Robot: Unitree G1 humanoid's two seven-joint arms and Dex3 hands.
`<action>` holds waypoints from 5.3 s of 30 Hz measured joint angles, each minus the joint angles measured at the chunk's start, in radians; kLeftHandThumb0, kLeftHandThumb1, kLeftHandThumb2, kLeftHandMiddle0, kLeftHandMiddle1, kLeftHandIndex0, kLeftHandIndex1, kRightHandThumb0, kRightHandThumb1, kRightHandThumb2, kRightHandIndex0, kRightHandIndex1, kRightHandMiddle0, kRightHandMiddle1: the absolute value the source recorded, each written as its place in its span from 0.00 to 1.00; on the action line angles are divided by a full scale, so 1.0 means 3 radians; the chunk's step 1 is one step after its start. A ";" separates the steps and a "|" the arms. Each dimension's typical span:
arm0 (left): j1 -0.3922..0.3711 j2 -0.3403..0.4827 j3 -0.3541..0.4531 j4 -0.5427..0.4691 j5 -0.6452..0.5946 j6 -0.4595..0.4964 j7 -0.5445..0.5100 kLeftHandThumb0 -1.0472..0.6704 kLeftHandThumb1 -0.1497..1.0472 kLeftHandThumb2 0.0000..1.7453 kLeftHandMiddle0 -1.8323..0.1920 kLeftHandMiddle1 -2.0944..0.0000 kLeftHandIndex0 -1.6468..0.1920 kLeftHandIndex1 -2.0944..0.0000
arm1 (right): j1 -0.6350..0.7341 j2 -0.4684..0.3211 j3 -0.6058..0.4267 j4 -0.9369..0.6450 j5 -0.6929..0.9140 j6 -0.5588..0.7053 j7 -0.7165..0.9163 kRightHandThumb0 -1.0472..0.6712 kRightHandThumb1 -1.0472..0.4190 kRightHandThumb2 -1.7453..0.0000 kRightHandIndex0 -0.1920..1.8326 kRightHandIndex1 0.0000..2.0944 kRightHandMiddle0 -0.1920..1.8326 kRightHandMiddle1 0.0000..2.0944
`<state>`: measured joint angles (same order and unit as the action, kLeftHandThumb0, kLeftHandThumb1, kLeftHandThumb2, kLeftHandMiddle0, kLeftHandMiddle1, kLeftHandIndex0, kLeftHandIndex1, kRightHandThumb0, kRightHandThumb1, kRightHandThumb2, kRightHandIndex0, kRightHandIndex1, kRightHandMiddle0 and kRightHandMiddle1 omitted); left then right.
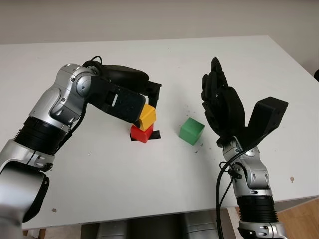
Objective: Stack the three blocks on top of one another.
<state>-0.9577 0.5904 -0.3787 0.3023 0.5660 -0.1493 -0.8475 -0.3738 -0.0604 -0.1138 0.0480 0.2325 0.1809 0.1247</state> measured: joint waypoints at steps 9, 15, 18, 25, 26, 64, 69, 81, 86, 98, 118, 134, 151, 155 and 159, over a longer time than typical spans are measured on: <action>0.0008 -0.0002 0.0000 -0.0003 0.0000 0.0013 -0.0009 0.38 0.92 0.03 0.71 0.97 0.70 0.23 | 0.0000 -0.0001 0.0000 0.0000 -0.0001 0.0000 0.0001 0.20 0.00 0.61 0.00 0.00 0.00 0.00; 0.0045 -0.0015 0.0000 -0.0013 0.0000 0.0043 -0.0009 0.35 0.90 0.03 0.72 0.98 0.70 0.28 | 0.0000 -0.0001 -0.0003 0.0000 0.0000 0.0000 0.0003 0.20 0.00 0.61 0.00 0.00 0.00 0.00; 0.0045 -0.0022 0.0000 -0.0018 0.0010 0.0085 -0.0011 0.28 0.88 0.03 0.78 0.98 0.77 0.51 | 0.0000 -0.0001 -0.0004 0.0000 0.0000 0.0000 0.0007 0.20 0.00 0.61 0.00 0.00 0.00 0.00; 0.0046 -0.0023 0.0000 -0.0010 0.0008 0.0064 0.0005 0.21 0.86 0.03 0.90 0.99 0.82 0.94 | 0.0000 -0.0002 -0.0004 0.0000 -0.0004 0.0000 0.0010 0.20 0.00 0.61 0.00 0.00 0.00 0.00; 0.0046 -0.0023 -0.0001 -0.0007 0.0009 0.0052 0.0011 0.20 0.86 0.03 0.90 0.99 0.83 0.95 | 0.0000 -0.0002 -0.0005 0.0000 -0.0003 0.0000 0.0010 0.20 0.00 0.61 0.00 0.00 0.00 0.00; 0.1756 -0.0873 0.2074 -0.0939 -0.2212 0.1109 0.1951 0.12 1.00 0.37 1.00 1.00 1.00 1.00 | -0.0252 -0.0912 -0.0093 0.0021 0.0000 0.0243 0.0825 0.24 0.00 0.78 0.00 0.00 0.00 0.00; 0.2006 -0.0931 0.2092 -0.1011 -0.2259 0.0995 0.2078 0.11 1.00 0.37 1.00 1.00 1.00 1.00 | -0.0503 -0.1321 -0.0097 0.0181 -0.0169 0.0331 0.1033 0.24 0.01 0.94 0.01 0.02 0.04 0.03; 0.2319 -0.1120 0.2120 -0.0890 -0.2372 0.0719 0.2316 0.11 1.00 0.37 1.00 1.00 1.00 1.00 | -0.1002 -0.2177 0.0547 0.0592 -0.1382 -0.0974 0.1549 0.22 0.17 0.98 0.23 0.09 0.23 0.08; 0.2320 -0.1191 0.2068 -0.0893 -0.2386 0.0728 0.2370 0.13 1.00 0.38 1.00 1.00 1.00 1.00 | -0.1126 -0.2285 0.0762 0.0814 -0.1807 -0.1770 0.1449 0.24 0.19 0.98 0.23 0.08 0.25 0.07; 0.2312 -0.1253 0.2049 -0.1061 -0.2476 0.0975 0.2412 0.15 1.00 0.39 1.00 1.00 1.00 1.00 | -0.1234 -0.2395 0.1153 0.1328 -0.2622 -0.2889 0.1059 0.26 0.17 0.97 0.23 0.05 0.28 0.06; 0.2312 -0.1224 0.2064 -0.1062 -0.2537 0.0987 0.2363 0.14 1.00 0.36 1.00 1.00 1.00 1.00 | -0.1243 -0.2376 0.1348 0.1776 -0.3111 -0.3318 0.0359 0.24 0.14 0.96 0.23 0.03 0.33 0.06; 0.2319 -0.1200 0.2012 -0.1062 -0.2518 0.0972 0.2304 0.12 1.00 0.37 1.00 1.00 1.00 1.00 | -0.1224 -0.2279 0.1533 0.2060 -0.3138 -0.3341 0.0055 0.25 0.12 0.97 0.24 0.03 0.35 0.08; 0.2319 -0.1201 0.1992 -0.1065 -0.2510 0.0970 0.2318 0.13 1.00 0.38 1.00 1.00 1.00 1.00 | -0.1224 -0.2267 0.1610 0.2091 -0.3258 -0.3287 -0.0067 0.34 0.09 0.97 0.30 0.04 0.34 0.44; 0.2319 -0.1201 0.1992 -0.1065 -0.2510 0.0970 0.2308 0.13 1.00 0.38 1.00 1.00 1.00 1.00 | -0.1224 -0.2262 0.1636 0.2130 -0.3313 -0.3294 -0.0211 0.35 0.07 0.97 0.33 0.05 0.32 0.63; 0.2319 -0.1201 0.1991 -0.1062 -0.2513 0.0970 0.2280 0.15 1.00 0.37 1.00 1.00 1.00 1.00 | -0.1224 -0.2260 0.1639 0.2144 -0.3306 -0.3290 -0.0246 0.35 0.06 0.97 0.34 0.06 0.30 0.67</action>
<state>-0.2620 0.2302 0.2187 -0.0165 -0.1877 0.1417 -0.1637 -0.7411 -0.7385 0.3779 0.6912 -0.7593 -0.8060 0.0510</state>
